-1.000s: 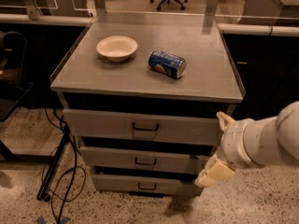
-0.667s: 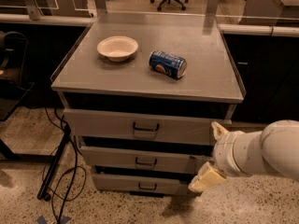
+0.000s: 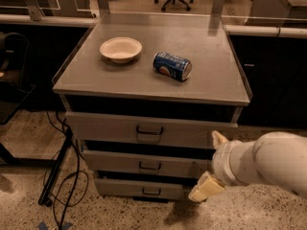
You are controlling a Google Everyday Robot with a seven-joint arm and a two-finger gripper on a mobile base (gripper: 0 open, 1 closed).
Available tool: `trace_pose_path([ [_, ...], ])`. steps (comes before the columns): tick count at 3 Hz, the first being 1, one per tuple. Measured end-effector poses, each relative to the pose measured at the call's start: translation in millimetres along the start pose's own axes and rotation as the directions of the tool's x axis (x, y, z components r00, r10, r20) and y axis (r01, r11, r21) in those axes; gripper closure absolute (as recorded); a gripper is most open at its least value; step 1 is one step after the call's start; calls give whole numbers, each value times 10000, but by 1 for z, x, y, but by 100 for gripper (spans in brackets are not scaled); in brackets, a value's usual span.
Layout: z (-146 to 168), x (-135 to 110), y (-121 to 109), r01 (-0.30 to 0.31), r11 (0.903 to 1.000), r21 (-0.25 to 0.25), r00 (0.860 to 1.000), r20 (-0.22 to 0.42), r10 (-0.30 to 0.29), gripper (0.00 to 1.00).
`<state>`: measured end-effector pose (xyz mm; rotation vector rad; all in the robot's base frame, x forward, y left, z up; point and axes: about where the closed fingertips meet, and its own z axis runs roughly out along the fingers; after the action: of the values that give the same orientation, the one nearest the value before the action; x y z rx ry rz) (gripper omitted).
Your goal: Open middle drawer
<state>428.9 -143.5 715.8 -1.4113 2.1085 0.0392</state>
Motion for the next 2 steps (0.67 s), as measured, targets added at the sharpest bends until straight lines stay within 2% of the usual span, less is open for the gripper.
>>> trace_pose_path([
  [2, 76, 26, 28, -301, 9980, -558, 9995, -49, 299, 0],
])
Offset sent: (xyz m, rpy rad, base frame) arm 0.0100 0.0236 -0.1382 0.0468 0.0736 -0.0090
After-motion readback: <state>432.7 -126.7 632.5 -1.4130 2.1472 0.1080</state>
